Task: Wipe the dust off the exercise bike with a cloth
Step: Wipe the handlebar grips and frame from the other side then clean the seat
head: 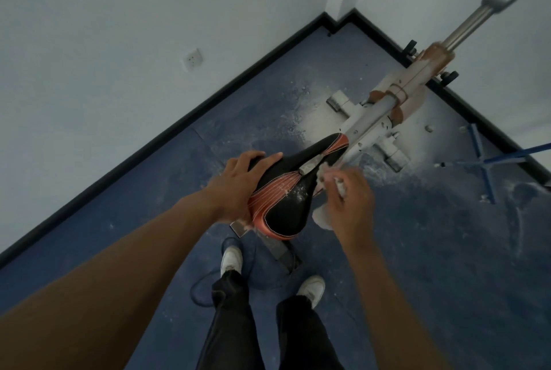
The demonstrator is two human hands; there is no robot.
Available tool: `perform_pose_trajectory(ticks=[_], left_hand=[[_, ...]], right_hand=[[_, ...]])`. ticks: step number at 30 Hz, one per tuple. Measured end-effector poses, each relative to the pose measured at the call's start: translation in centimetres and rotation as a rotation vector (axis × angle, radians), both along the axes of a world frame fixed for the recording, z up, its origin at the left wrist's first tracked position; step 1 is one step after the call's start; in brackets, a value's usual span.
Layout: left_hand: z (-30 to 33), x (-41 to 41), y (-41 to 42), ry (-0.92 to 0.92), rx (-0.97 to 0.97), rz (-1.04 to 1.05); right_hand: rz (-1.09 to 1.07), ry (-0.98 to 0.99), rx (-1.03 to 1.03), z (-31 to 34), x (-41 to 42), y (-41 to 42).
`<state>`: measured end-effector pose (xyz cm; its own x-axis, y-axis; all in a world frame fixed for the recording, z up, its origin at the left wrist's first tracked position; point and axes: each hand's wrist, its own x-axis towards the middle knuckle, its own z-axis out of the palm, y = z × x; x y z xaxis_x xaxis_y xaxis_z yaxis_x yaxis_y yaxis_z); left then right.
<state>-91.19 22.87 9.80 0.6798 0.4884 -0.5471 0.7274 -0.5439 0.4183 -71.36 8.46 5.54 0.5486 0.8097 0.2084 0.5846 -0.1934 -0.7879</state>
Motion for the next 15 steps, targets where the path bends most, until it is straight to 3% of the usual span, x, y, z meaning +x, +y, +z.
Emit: perform_pose_trajectory(ticks=[3,5,9,13,15], left_hand=[[-0.1,-0.1,0.0,-0.019,-0.011,0.003],[0.0,-0.1,0.0,-0.02,-0.011,0.007],[0.0,-0.1,0.0,-0.015,-0.01,0.004],[0.0,-0.1,0.0,-0.016,-0.012,0.002],[0.0,-0.1,0.0,-0.014,-0.011,0.006]], right_hand=[[-0.063,0.002,-0.129,1.1,0.7,1.9],[0.055,-0.032,-0.245,1.3,0.6,2.3],[0.272,-0.044,-0.26,1.6,-0.3,0.8],[0.068,-0.107,-0.335,2.3,-0.5,3.0],[0.098,-0.157,-0.429,2.8,-0.4,4.3]])
